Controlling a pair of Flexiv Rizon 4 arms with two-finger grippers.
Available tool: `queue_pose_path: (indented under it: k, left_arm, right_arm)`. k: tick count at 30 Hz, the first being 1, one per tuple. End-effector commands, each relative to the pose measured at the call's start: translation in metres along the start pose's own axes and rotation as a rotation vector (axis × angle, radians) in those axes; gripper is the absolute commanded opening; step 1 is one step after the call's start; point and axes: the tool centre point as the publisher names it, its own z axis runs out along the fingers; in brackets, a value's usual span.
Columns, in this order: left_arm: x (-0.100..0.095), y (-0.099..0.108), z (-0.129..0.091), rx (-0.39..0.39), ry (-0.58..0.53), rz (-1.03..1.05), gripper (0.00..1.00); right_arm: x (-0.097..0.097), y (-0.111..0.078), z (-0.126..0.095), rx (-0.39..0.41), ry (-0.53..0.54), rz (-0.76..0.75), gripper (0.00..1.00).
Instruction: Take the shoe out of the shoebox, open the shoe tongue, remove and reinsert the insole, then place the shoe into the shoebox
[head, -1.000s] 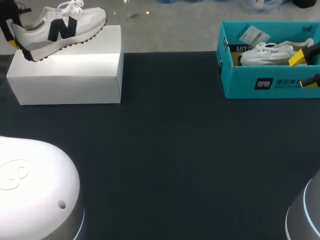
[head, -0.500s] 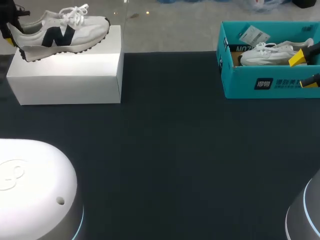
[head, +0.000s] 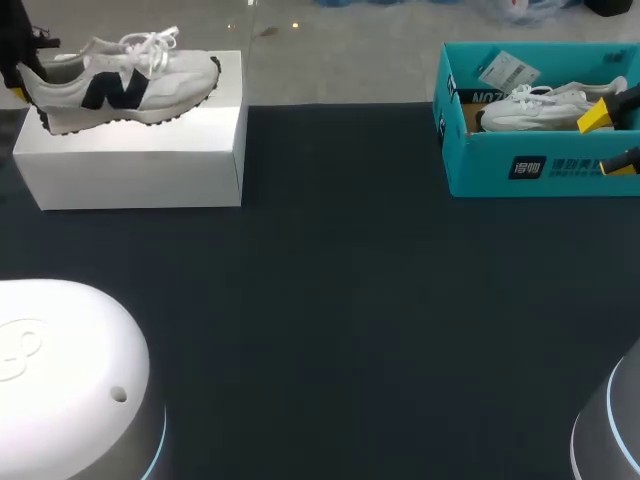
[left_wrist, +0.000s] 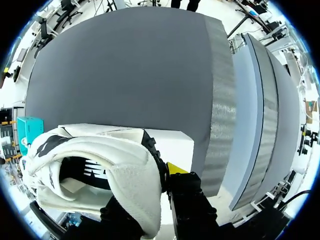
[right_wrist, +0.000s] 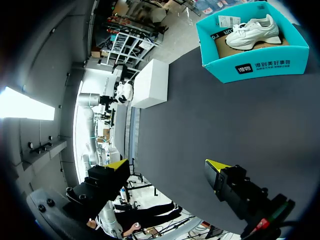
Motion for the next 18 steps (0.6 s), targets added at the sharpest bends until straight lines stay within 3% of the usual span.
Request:
queue_pose_path:
  k: [1,17,18]
  left_arm:
    - [0.0097,0.0157,-0.0004,0.065,-0.039,0.12,0.0]
    - [0.0119,0.022,-0.0035,0.091,-0.055,0.13,0.0]
    - [0.0112,0.0253,-0.0002,0.057,-0.04,0.126,0.0]
  right_arm:
    - [0.0002,0.0002,0.0009,0.0,-0.003,0.002,1.0]
    - [0.0002,0.0002,0.0009,0.0,-0.003,0.002,1.0]
    - [0.0002,0.0002,0.0009,0.0,-0.003,0.002,1.0]
